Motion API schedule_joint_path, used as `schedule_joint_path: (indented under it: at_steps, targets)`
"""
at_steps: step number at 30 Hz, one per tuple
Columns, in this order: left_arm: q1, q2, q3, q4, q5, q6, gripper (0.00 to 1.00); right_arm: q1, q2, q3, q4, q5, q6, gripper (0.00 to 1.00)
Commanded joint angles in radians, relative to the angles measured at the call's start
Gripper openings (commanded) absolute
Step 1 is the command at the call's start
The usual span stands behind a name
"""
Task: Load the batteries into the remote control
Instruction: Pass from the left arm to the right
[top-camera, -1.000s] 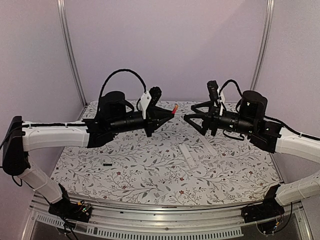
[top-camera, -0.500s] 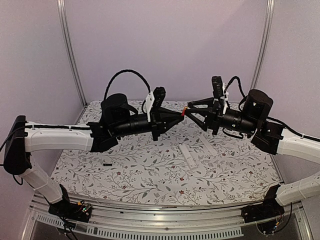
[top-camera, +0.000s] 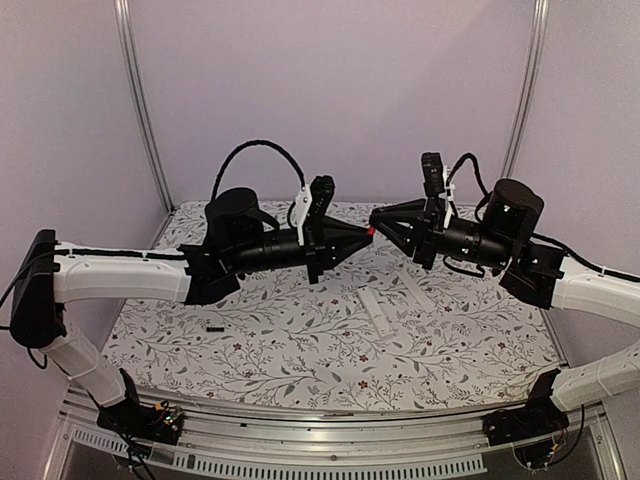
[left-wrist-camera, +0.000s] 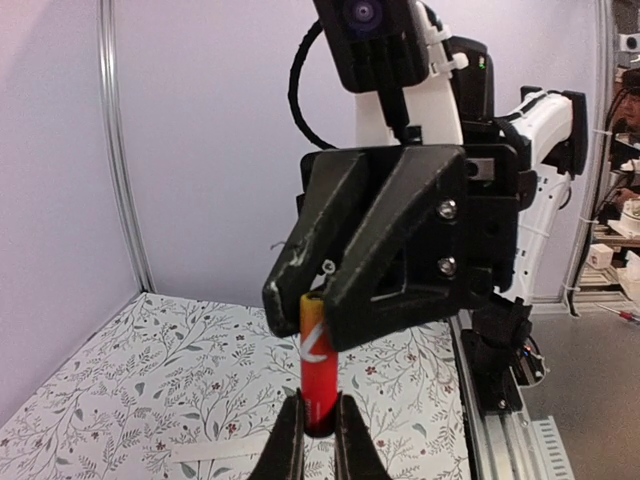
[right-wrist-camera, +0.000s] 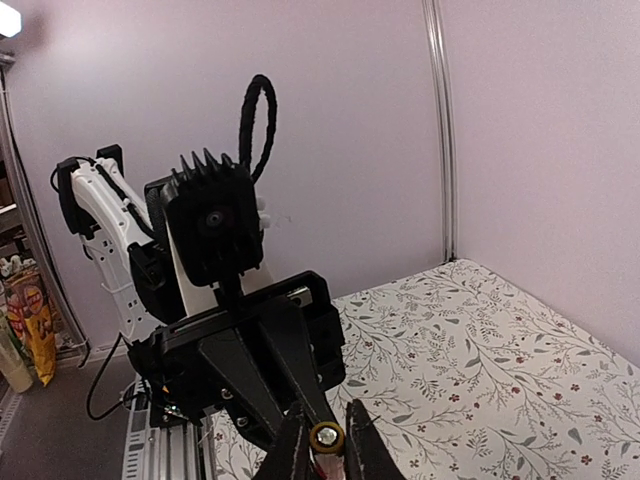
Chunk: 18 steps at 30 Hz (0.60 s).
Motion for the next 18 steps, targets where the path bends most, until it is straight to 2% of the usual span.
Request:
schedule_joint_path:
  at_steps: [1,3,8,9,11,13,14,15,16,18]
  targets:
    - [-0.018,0.014,0.023,0.037,0.018,-0.014,0.00,0.000,0.010,0.007,0.009,0.011,0.020,0.06]
    - [-0.018,0.014,0.022,0.044,0.019,-0.018,0.00,0.000,0.009,0.007,0.007,0.011,0.025,0.00]
    - [-0.020,0.014,0.017,0.047,0.019,-0.032,0.00,0.000,0.005,0.014,-0.014,0.034,0.033,0.00]
    - [-0.020,0.013,0.017,0.040,0.013,-0.039,0.02,-0.001,0.006,0.024,-0.031,0.053,0.037,0.00]
    - [-0.020,0.004,0.028,-0.010,-0.010,-0.045,0.29,-0.007,0.016,0.063,-0.110,0.128,0.038,0.00]
    - [-0.020,-0.025,0.027,-0.071,-0.054,-0.043,0.43,-0.040,0.042,0.122,-0.234,0.186,0.035,0.00]
    - [-0.020,-0.050,0.015,-0.093,-0.080,-0.040,0.57,-0.056,0.059,0.156,-0.329,0.207,0.032,0.00]
    - [-0.020,-0.078,-0.005,-0.109,-0.110,-0.038,0.91,-0.063,0.094,0.185,-0.400,0.232,0.028,0.00]
    - [-0.018,-0.107,-0.030,-0.119,-0.146,-0.038,0.98,-0.067,0.129,0.214,-0.473,0.260,0.019,0.00]
    - [-0.015,-0.166,-0.079,-0.138,-0.227,-0.043,1.00,-0.069,0.207,0.259,-0.584,0.306,0.008,0.00]
